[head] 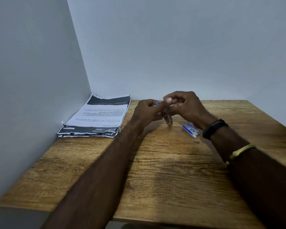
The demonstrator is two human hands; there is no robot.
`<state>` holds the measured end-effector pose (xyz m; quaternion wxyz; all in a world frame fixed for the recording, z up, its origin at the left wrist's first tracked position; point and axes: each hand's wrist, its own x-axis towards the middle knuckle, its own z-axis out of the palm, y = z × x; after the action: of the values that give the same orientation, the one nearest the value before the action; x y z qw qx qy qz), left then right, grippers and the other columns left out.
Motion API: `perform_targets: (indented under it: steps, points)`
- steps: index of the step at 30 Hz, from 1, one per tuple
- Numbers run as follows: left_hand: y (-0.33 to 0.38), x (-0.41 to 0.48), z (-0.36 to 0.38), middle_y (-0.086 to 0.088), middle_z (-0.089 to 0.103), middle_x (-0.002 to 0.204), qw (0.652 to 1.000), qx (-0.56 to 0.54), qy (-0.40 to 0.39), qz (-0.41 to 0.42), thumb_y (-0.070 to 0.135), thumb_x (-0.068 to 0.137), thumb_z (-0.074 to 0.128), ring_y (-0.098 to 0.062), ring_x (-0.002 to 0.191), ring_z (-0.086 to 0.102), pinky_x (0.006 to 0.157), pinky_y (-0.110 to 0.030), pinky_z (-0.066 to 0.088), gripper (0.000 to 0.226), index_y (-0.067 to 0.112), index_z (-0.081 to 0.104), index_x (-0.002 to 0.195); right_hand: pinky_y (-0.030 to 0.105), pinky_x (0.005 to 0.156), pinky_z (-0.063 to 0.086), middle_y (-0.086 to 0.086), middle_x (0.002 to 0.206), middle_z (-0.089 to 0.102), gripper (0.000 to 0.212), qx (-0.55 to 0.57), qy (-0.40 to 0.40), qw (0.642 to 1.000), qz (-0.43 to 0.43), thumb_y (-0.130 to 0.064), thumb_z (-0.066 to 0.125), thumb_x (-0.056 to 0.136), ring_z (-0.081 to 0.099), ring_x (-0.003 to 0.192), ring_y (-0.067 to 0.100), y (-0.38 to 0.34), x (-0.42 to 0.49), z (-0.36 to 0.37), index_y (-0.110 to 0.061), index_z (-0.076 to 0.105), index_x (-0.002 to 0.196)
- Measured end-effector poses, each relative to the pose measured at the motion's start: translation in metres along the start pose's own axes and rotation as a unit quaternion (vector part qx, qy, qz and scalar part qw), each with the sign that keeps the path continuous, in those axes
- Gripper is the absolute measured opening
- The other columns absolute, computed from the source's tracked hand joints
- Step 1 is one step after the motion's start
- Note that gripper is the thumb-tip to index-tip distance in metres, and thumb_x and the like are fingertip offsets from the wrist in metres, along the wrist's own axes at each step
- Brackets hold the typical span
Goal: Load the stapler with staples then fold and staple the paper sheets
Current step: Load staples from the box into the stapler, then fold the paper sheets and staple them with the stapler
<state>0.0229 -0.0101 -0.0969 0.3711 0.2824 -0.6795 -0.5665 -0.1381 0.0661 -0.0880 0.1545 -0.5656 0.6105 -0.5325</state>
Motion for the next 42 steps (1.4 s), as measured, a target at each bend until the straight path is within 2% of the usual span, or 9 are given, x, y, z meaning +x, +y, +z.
perform_targets:
  steps: [6,9,12,20,24,31,34,38,42]
  points:
    - [-0.004,0.002,0.002,-0.023,0.073,0.088,1.0,-0.011,-0.015,-0.02,0.034,0.091,0.072,-0.029,0.078,0.074,0.078,-0.04,0.064,0.048,-0.014,0.068,0.097,0.04,0.08,0.063,0.011,0.101,0.077,0.034,0.025,-0.046,0.998,0.039,-0.014,0.089,0.076,0.075,0.094,0.024,0.001,-0.004,0.006,-0.012,0.076,0.108]
    - [-0.006,0.003,0.0,-0.019,0.073,0.082,0.999,-0.024,-0.014,-0.042,0.036,0.091,0.073,-0.027,0.075,0.075,0.077,-0.04,0.064,0.043,-0.007,0.069,0.089,0.028,0.059,0.059,0.012,0.079,0.074,0.029,0.065,-0.062,0.993,0.074,-0.015,0.088,0.079,0.073,0.068,0.018,-0.001,-0.008,0.011,-0.008,0.076,0.105]
    - [-0.008,0.004,0.001,-0.016,0.071,0.078,0.998,-0.029,0.005,-0.055,0.035,0.091,0.073,-0.026,0.072,0.073,0.076,-0.04,0.064,0.05,-0.015,0.067,0.094,0.022,0.054,0.054,0.007,0.071,0.074,0.03,0.054,-0.052,0.993,0.086,-0.016,0.09,0.078,0.071,0.06,0.012,-0.004,-0.008,0.015,-0.009,0.077,0.104]
    - [-0.01,0.005,0.003,-0.014,0.076,0.086,0.996,-0.039,0.001,-0.081,0.042,0.088,0.074,-0.029,0.082,0.077,0.082,-0.043,0.063,0.055,-0.011,0.067,0.102,0.03,0.063,0.06,0.01,0.08,0.079,0.034,0.035,-0.072,0.99,0.118,-0.017,0.089,0.078,0.075,0.071,0.018,-0.009,-0.008,0.01,-0.014,0.077,0.11]
    - [-0.008,0.006,0.005,-0.013,0.072,0.087,0.997,-0.023,0.018,-0.076,0.049,0.089,0.071,-0.024,0.074,0.075,0.072,-0.035,0.062,0.053,-0.001,0.073,0.103,0.026,0.062,0.061,0.012,0.082,0.081,0.043,0.052,-0.107,0.983,0.143,-0.008,0.087,0.079,0.079,0.074,0.021,-0.015,-0.011,-0.003,-0.012,0.074,0.119]
    - [-0.008,-0.001,0.009,-0.027,0.074,0.094,0.993,-0.059,-0.005,-0.099,0.035,0.097,0.064,-0.03,0.08,0.075,0.072,-0.036,0.065,0.045,-0.009,0.07,0.107,0.027,0.053,0.058,0.014,0.076,0.078,0.034,-0.022,-0.065,0.981,0.181,-0.007,0.09,0.075,0.074,0.056,0.019,-0.026,-0.016,-0.002,-0.01,0.073,0.104]
    - [-0.011,-0.004,0.014,-0.029,0.072,0.092,0.997,0.031,0.0,-0.073,0.023,0.099,0.062,-0.028,0.078,0.07,0.076,-0.039,0.062,0.033,-0.008,0.071,0.104,0.037,0.057,0.062,0.007,0.079,0.075,0.033,-0.157,-0.024,0.971,0.18,-0.014,0.092,0.067,0.072,0.059,0.022,-0.025,-0.018,0.003,-0.017,0.073,0.093]
    - [-0.011,-0.008,0.019,-0.011,0.078,0.092,0.978,0.207,0.021,0.008,0.017,0.089,0.073,-0.013,0.076,0.07,0.073,-0.024,0.058,0.015,0.007,0.079,0.098,0.022,0.051,0.041,-0.002,0.082,0.065,0.031,-0.31,-0.017,0.935,0.171,-0.029,0.092,0.062,0.064,0.072,0.017,-0.026,-0.02,0.012,-0.023,0.067,0.079]
    - [-0.009,-0.013,0.023,0.003,0.079,0.087,0.94,0.338,0.011,0.047,0.022,0.084,0.074,-0.008,0.08,0.069,0.069,-0.02,0.049,0.01,0.018,0.081,0.089,0.022,0.049,0.035,0.005,0.089,0.069,0.039,-0.367,-0.025,0.913,0.178,-0.036,0.092,0.063,0.064,0.082,0.025,-0.025,-0.019,0.017,-0.017,0.069,0.088]
